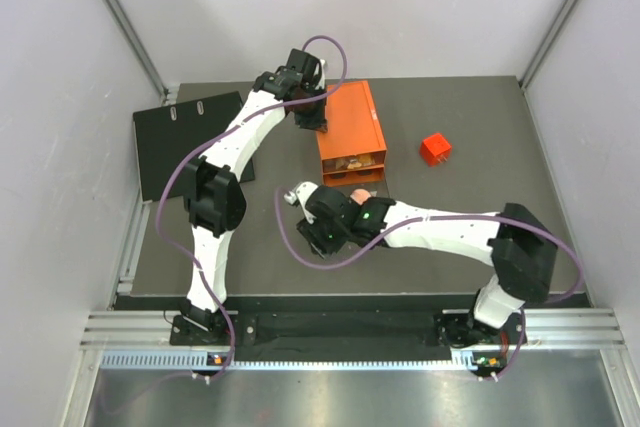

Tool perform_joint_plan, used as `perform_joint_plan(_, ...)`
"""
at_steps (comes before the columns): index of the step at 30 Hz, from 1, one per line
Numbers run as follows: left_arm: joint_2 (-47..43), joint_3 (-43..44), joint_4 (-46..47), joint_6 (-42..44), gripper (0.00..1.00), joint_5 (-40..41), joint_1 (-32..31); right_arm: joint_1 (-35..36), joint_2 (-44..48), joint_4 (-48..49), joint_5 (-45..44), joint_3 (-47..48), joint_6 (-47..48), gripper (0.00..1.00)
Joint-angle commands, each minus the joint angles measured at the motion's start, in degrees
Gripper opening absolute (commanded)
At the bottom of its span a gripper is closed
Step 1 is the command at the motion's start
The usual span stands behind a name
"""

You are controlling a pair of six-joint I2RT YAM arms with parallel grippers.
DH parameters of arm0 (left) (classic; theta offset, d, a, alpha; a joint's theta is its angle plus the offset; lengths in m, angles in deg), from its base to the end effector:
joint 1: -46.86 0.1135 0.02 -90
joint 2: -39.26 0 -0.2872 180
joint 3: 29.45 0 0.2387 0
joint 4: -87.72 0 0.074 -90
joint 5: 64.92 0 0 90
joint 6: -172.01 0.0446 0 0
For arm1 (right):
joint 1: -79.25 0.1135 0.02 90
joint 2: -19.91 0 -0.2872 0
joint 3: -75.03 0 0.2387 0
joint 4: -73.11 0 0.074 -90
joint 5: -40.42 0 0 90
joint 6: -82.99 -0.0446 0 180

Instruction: Organize the makeup

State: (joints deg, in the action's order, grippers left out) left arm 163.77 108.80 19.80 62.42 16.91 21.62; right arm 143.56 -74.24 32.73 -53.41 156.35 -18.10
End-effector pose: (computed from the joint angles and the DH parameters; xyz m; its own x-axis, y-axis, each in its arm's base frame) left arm 0.4348 -0.2120 0.3111 -0.8577 0.0374 -0.5127 0.2226 0.9260 -0.3048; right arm 0.1520 0.3091 0.2520 -0.5103 -0.6181 -0.5980 -0.7986 0.5986 0.0627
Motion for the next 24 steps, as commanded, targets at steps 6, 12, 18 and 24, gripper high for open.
perform_joint_plan(6, 8.38, -6.10, -17.56, 2.10, 0.00, 4.12, 0.54, -2.08, 5.56, 2.54, -14.08, 4.25, -2.44, 0.00)
perform_joint_plan(12, 8.38, -6.01, -17.74, 2.19, 0.00, 4.12, 0.45, -9.01, 4.06, 2.62, -14.19, 3.64, -2.97, 0.00)
perform_joint_plan(18, 8.56, -5.93, -17.74, 2.37, 0.00, 4.12, 0.54, -14.03, 0.47, 2.89, -10.76, 4.25, -1.30, 0.00)
perform_joint_plan(24, 8.82, -5.49, -17.83, 2.28, 0.00, 4.12, 0.54, -15.88, -4.36, 2.62, -7.69, 4.43, -0.77, 0.03)
